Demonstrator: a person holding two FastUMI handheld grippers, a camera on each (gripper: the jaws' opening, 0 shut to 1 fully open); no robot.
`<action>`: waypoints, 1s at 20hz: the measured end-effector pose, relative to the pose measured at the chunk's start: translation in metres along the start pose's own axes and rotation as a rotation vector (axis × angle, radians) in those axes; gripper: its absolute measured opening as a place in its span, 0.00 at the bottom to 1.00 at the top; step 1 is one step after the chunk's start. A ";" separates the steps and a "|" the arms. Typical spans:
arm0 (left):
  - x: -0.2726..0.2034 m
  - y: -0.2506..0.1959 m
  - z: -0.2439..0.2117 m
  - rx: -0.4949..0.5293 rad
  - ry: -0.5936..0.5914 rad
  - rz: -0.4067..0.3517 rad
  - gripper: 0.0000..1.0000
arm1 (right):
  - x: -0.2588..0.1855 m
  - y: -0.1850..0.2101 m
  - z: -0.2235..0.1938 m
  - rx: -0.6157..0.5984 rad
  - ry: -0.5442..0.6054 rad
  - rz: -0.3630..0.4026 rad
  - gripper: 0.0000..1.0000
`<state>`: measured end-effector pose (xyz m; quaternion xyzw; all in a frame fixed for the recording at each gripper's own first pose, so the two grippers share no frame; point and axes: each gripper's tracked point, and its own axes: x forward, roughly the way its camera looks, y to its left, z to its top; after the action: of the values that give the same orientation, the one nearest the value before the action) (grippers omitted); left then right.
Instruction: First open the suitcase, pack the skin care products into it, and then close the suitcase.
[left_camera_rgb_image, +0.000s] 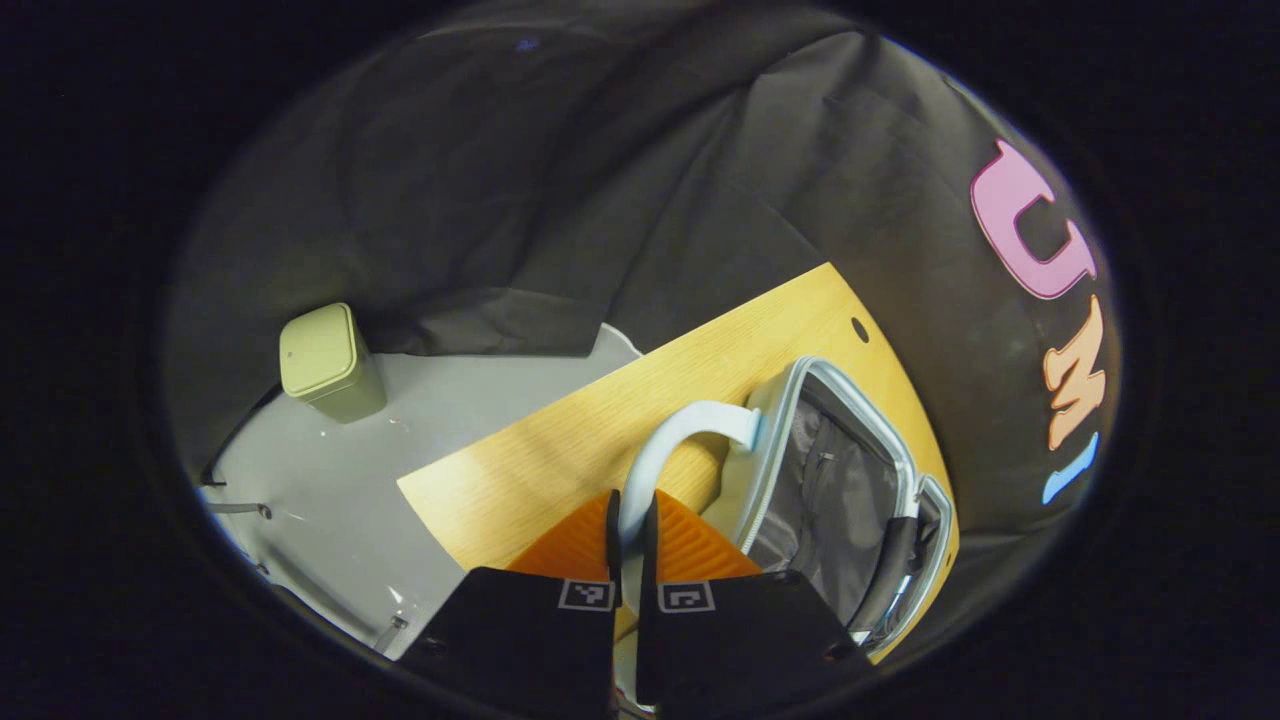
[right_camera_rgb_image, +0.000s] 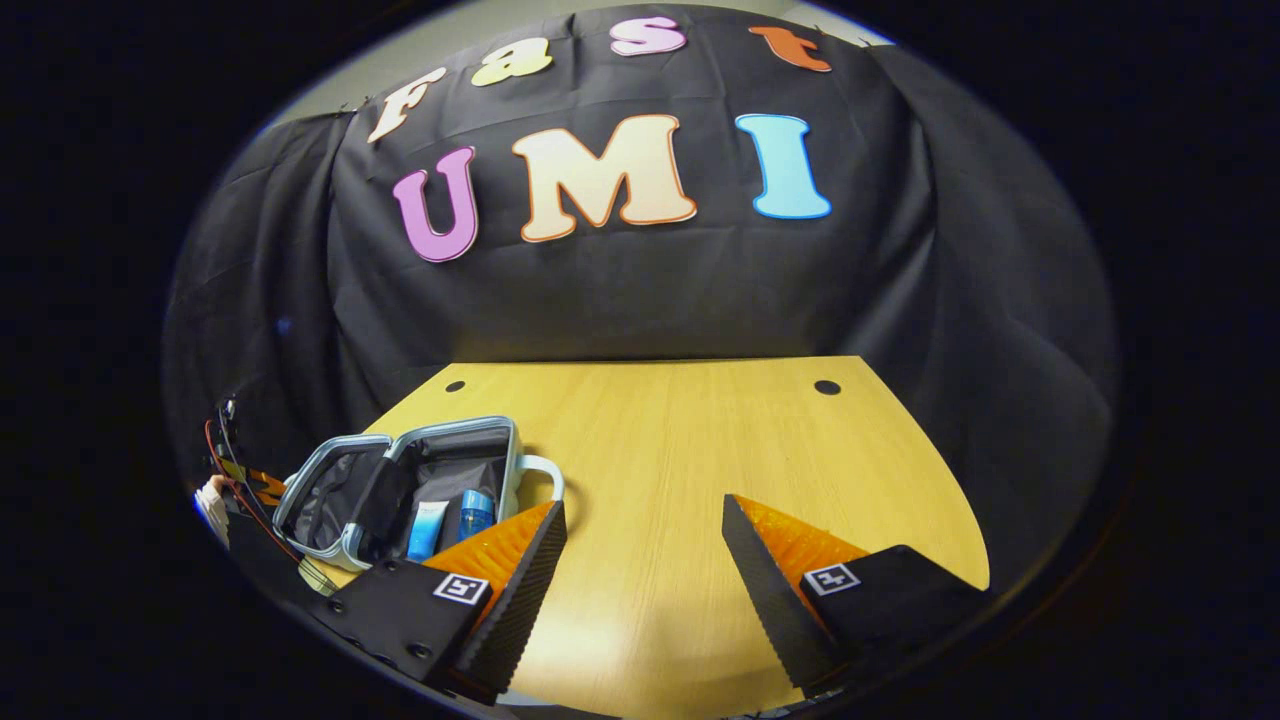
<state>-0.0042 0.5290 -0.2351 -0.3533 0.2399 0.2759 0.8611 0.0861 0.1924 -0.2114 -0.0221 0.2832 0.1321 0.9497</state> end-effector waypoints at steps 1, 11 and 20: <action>-0.002 -0.004 -0.001 0.015 -0.002 -0.009 0.00 | -0.002 -0.004 -0.001 0.000 -0.003 -0.007 0.98; -0.106 -0.114 0.050 0.175 -0.161 -0.187 0.00 | -0.009 -0.013 0.003 -0.018 -0.031 -0.008 0.98; -0.174 -0.286 0.012 0.481 -0.196 -0.313 0.00 | -0.020 -0.028 0.011 -0.006 -0.076 0.007 0.98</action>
<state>0.0551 0.3135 0.0146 -0.1434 0.1567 0.1080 0.9712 0.0831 0.1615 -0.1920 -0.0191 0.2468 0.1369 0.9592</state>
